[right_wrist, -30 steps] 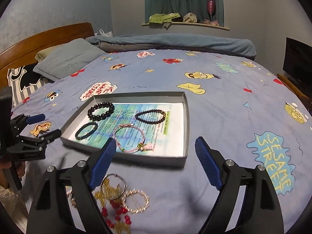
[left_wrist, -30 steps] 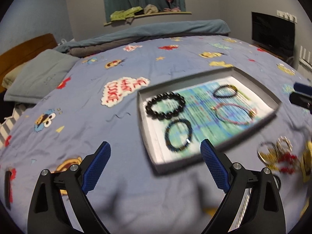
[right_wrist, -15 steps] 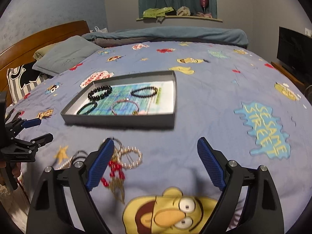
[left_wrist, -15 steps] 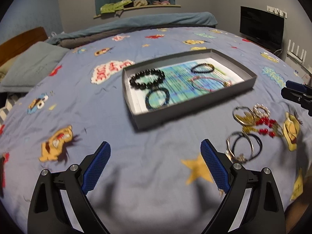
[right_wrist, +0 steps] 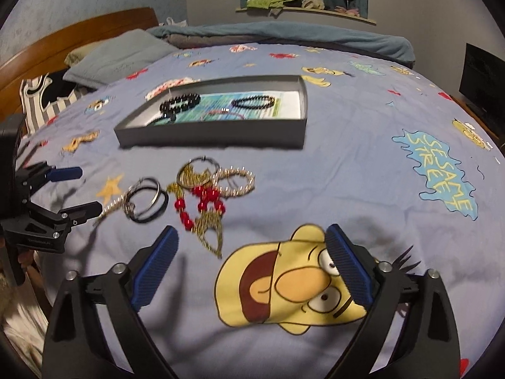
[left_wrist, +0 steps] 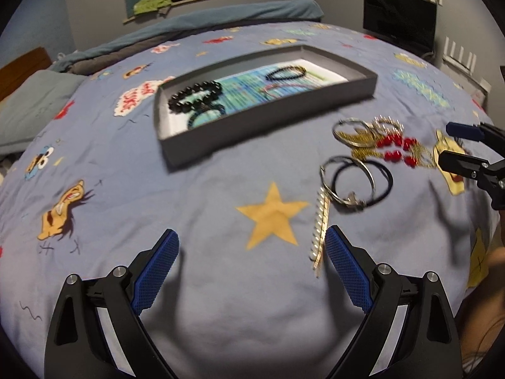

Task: Organize jewelry
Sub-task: 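Withdraw both open grippers back to the remaining jewelry, then grasp the pearl hairpin with the left gripper while the right grasps the red-bead gold earring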

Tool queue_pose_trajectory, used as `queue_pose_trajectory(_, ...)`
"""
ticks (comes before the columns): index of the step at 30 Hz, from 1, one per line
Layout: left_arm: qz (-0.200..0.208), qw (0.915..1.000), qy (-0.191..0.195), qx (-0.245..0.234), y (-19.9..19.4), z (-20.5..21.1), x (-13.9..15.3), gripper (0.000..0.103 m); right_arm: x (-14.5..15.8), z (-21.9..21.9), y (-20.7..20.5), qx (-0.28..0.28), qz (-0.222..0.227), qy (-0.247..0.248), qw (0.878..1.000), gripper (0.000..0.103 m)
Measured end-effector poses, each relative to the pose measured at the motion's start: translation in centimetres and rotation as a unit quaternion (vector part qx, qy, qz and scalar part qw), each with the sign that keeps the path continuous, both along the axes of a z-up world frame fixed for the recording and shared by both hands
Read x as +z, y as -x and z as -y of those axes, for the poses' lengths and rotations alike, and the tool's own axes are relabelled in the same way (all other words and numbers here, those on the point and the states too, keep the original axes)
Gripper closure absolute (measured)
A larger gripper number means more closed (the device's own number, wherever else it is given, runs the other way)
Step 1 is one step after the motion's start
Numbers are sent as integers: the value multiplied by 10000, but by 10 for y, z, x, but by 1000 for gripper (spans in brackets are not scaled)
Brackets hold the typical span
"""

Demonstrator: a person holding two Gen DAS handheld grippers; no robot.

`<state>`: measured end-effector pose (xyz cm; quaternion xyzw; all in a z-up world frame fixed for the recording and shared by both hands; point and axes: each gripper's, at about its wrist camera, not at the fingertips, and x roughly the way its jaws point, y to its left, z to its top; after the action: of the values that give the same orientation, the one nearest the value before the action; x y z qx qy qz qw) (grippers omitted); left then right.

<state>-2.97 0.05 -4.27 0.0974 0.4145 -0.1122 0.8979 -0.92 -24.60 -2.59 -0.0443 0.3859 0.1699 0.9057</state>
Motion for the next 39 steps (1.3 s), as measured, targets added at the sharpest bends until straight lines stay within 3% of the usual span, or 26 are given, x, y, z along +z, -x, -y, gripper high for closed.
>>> queue_pose_trajectory(9,-177,9995,205,-155,-2,10,-10,10,-7,-13,2,318,6,183,9993,9)
queue_pose_trajectory(13,-219,9996,101,-163,-4,12,-16,9,-7,-16,2,405,43,166,9990,12)
queue_pose_trajectory(24,-73,9995,216,-221,-1,13,-13,14,-10,-27,4,567,108,290,9979,54)
queue_pose_trajectory(34,108,9991,173,-368,0,25,-17,17,-11,-26,2,564,-19,137,9983,73)
queue_pose_trajectory(37,159,9989,193,-404,1,26,-16,27,-11,-24,2,560,-55,96,9984,81)
queue_pose_trajectory(39,189,9985,109,-501,4,29,-16,40,-10,-22,3,562,-67,46,9984,85)
